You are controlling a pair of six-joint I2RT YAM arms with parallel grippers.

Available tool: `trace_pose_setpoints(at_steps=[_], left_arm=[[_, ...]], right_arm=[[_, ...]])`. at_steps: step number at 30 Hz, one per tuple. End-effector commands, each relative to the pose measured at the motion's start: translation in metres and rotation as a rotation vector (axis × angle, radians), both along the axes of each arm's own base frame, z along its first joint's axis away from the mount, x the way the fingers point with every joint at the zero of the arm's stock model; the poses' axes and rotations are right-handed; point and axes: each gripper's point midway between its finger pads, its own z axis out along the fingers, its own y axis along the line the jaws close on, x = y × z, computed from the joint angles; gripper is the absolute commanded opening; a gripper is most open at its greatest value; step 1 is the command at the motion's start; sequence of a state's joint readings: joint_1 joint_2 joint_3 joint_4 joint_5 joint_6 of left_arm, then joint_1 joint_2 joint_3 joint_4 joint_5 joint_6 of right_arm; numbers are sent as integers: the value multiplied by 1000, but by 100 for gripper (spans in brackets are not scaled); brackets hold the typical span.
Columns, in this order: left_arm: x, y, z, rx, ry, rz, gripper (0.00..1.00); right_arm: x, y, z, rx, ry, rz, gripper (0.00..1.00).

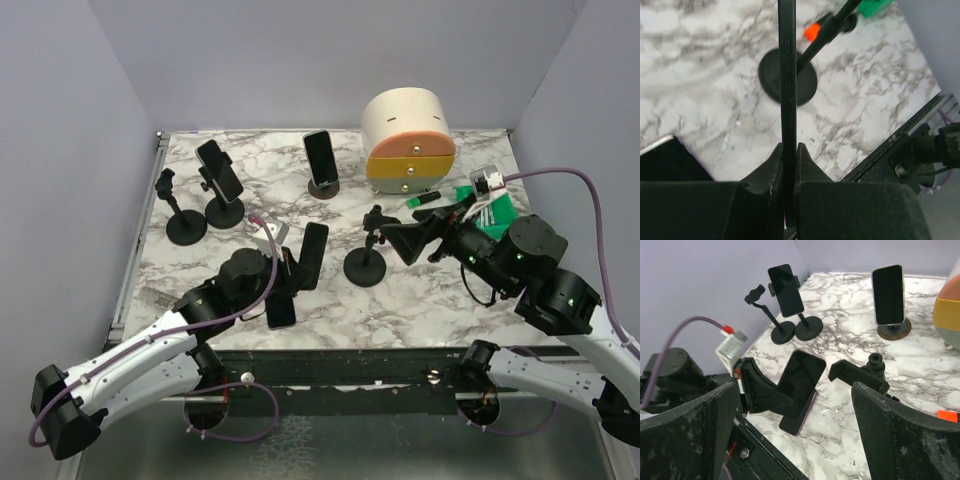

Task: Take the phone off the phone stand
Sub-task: Place the phone at the center of the board.

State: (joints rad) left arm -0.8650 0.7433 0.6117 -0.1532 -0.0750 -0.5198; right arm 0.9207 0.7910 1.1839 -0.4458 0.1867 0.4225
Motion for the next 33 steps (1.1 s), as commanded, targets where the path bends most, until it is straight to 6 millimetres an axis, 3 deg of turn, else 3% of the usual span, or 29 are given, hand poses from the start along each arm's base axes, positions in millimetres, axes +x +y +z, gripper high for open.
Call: trace_pose_setpoints(at_steps=[1,9,16,33], left_arm=[[-5,-9,-37,-90,204,57,0],[-9,-22,-82,-210,358,125,0],[1,-28,-109,-260,432,272,0],[-4,-33,-141,-218,500,315,1]], right_arm=[[7,-8,-10,-19,-32,-50,99],[9,-16,-26,-22,-16,-90,99],[9,-17,-37,-23,7,-101,99],[7,-20,-46,-25,25,-104,98]])
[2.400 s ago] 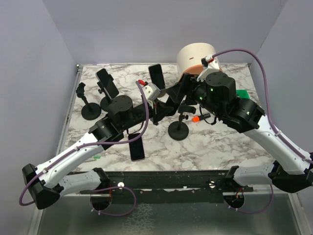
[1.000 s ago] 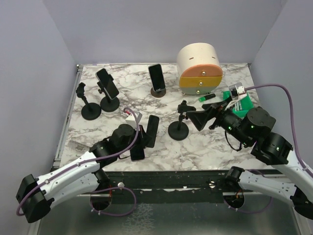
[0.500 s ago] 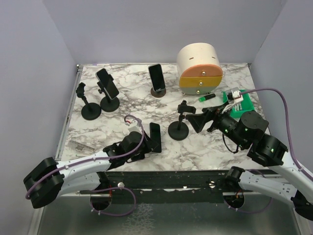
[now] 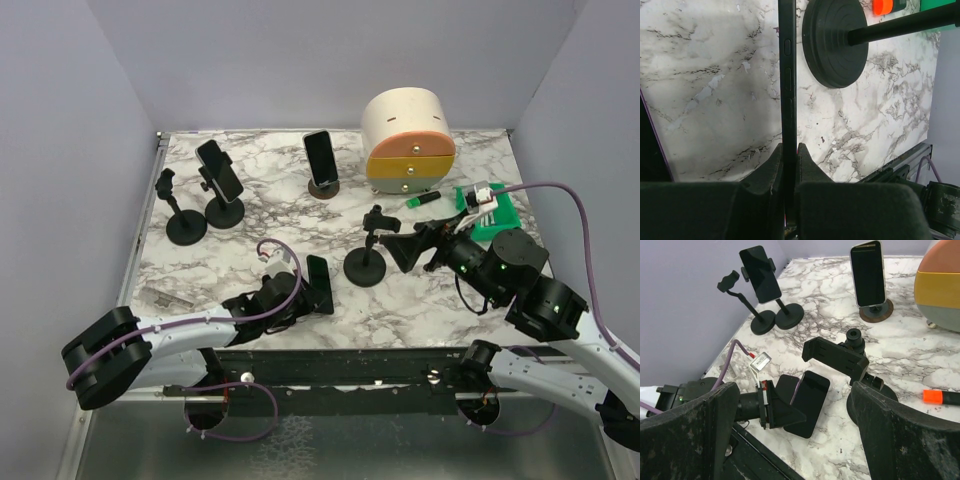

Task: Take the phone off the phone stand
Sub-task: Place the phone at the center of the board.

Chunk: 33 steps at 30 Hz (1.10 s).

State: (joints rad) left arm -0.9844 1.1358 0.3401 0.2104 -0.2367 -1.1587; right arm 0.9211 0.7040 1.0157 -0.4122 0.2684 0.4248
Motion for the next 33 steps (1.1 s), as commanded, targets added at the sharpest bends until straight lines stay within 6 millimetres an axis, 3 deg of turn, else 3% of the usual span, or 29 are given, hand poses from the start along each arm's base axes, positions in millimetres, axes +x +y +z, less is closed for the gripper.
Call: trace_pose_setpoints(at_steps=[1,18,33], left_arm=[[5,-2,5,-49,-20,40,3],[-9,8,-18,-7,19,23,31],[-15,34,-24,55,17,63,39]], right_arm=[[1,-4,-1,14,1,-23,98],[0,-6,-4,11,11,-25,98],[0,-9,-6,4,16,-36,98]])
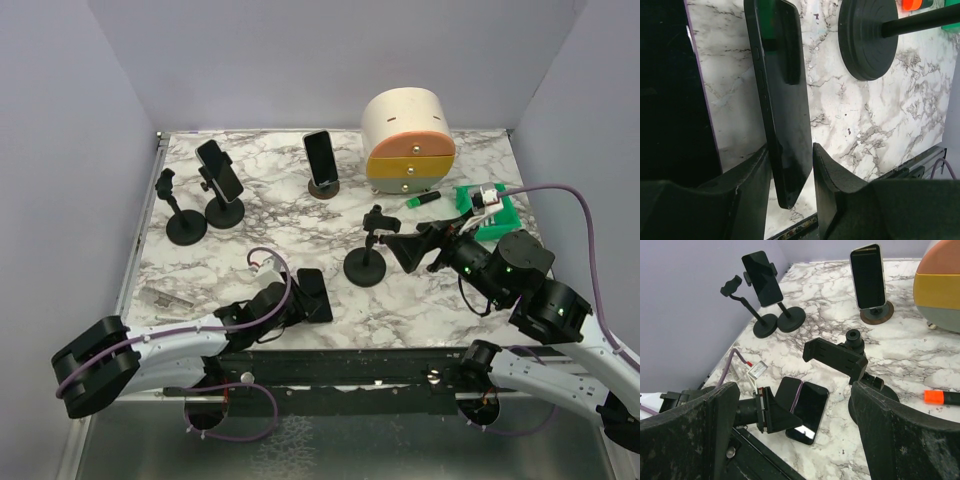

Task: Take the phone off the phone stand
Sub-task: Place the phone at the center of the board.

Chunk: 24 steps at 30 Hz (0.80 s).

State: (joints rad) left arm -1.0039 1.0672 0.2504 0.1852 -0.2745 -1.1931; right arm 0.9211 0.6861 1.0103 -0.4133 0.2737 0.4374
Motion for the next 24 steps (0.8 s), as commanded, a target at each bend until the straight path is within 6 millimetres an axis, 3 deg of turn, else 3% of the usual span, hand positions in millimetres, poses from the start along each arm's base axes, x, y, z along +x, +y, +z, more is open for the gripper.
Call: trace_pose_setpoints(at_steps=[1,13,18,24], left_arm=[[-2,14,-4,28,-7,32,40],[-5,33,10,66,-38,49,46],[1,55,16,115,-58,127,61],[18,87,41,112,-106,274,81]], right_arm=[[2,-5,-8,-15,17,-30,98],[2,-6,-7,-20,18,-31,98],[2,-6,-7,-19,16,-30,98],[2,-3,-11,-21,21,-18,98]])
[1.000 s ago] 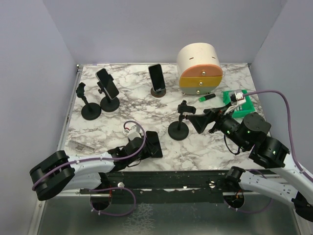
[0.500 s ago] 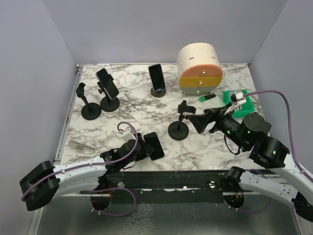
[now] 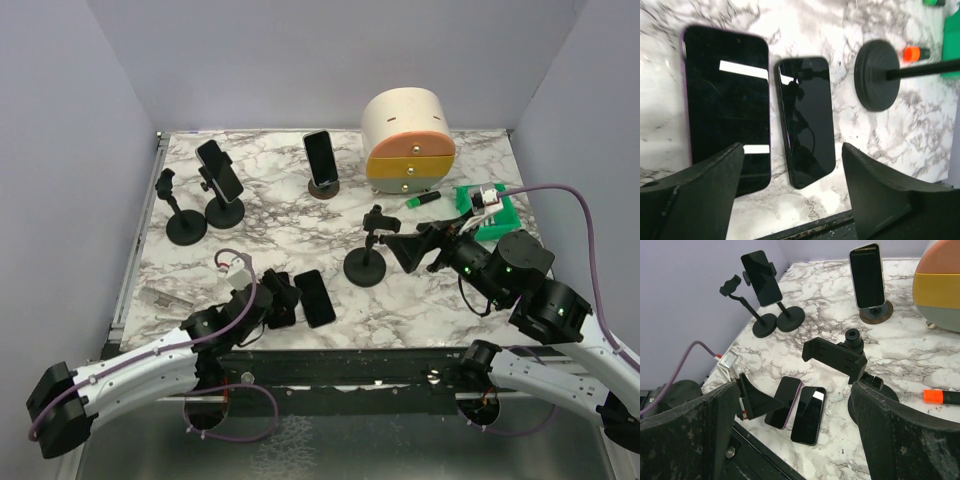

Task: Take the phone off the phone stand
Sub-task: Place the phone at the center of the board, then adjust the phone at the center of the board.

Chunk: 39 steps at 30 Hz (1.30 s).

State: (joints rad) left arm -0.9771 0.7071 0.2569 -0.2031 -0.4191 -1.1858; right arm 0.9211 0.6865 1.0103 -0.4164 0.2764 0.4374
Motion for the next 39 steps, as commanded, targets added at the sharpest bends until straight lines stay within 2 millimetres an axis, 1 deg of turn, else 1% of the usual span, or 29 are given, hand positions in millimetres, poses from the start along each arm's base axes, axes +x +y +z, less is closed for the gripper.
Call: trace_pose_setpoints(at_steps=[1,3,6,12,15,18,21,25,29,34,39], left_arm=[[16,35,21,39,-50,148,83],[19,42,22,48,-47,167,87],[22,46,12,74,-5,160,88],[32,48,-10,89,81,130,91],[35,47,-11,94,73,124,93],[36,38,-13,79,68,77,93],[36,24,-18,69,80,3,92],[35,12,-23,74,101,-64,90],[38,8,-23,76,95,-82,89],[44,5,-17,86,68,-94,89],[49,-3,-14,78,57,-122,88]], right_arm=[[1,-2,-10,-19,20,-14,98],[1,0,-11,-17,19,-7,98],[1,2,-11,-14,18,2,98],[0,5,-11,-10,21,16,98],[-2,3,-10,-6,19,17,98],[-1,2,-12,-10,20,10,98],[0,3,-15,-14,23,10,98],[0,5,-15,-18,25,14,98],[0,4,-15,-20,25,8,98],[1,3,-18,-26,30,4,98],[2,3,-21,-31,33,-3,98]])
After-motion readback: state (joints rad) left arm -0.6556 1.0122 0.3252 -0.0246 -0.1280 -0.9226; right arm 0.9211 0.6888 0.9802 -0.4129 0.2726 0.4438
